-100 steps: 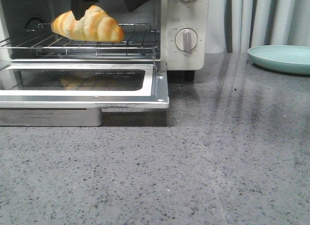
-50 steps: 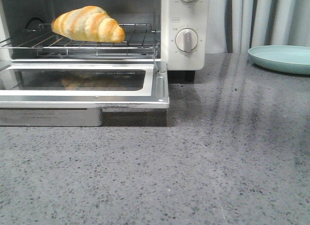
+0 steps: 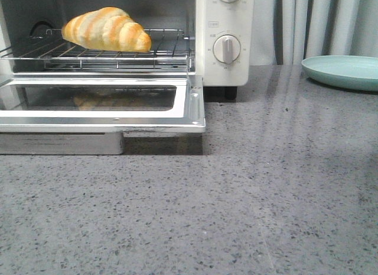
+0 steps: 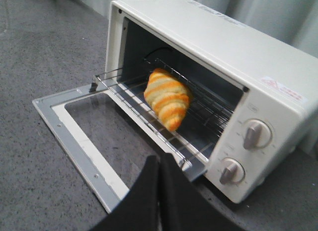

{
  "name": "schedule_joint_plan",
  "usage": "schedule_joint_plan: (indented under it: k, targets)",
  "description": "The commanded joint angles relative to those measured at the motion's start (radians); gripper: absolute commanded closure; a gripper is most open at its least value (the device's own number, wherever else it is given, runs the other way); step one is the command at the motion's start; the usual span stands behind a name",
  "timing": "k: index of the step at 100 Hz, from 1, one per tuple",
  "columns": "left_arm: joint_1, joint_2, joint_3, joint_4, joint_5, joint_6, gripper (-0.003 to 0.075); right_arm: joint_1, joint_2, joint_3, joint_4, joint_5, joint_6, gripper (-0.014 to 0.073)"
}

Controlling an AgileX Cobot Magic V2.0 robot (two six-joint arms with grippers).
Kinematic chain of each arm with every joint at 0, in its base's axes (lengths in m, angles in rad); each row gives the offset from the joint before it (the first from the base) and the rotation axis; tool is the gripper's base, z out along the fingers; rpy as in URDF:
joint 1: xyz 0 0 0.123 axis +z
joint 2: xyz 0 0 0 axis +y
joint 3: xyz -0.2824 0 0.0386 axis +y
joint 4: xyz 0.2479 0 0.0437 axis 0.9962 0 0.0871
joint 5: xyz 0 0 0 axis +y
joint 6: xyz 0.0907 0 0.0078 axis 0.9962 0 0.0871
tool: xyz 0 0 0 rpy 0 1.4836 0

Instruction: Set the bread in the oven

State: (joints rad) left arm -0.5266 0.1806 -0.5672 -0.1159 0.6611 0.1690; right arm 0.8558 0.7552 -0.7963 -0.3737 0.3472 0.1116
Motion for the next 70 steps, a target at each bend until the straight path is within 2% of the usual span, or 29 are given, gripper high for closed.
schedule_joint_plan:
  k: [1, 19, 40, 70]
  targets:
    - [-0.008, 0.012, -0.028, 0.027, -0.129, -0.004, 0.0741, -0.011, -0.121, 0.046, -0.036, -0.029, 0.001, 0.0662]
    - [-0.008, 0.012, 0.012, 0.066, -0.227, -0.004, 0.0741, -0.011, -0.314, 0.144, -0.046, 0.038, 0.001, 0.0662]
    - [-0.008, 0.012, 0.057, 0.045, -0.233, -0.004, 0.0741, -0.011, -0.501, 0.260, -0.078, 0.038, 0.001, 0.0662]
    - [-0.008, 0.012, 0.066, 0.024, -0.231, -0.004, 0.0741, -0.011, -0.567, 0.307, -0.078, 0.030, 0.001, 0.0662]
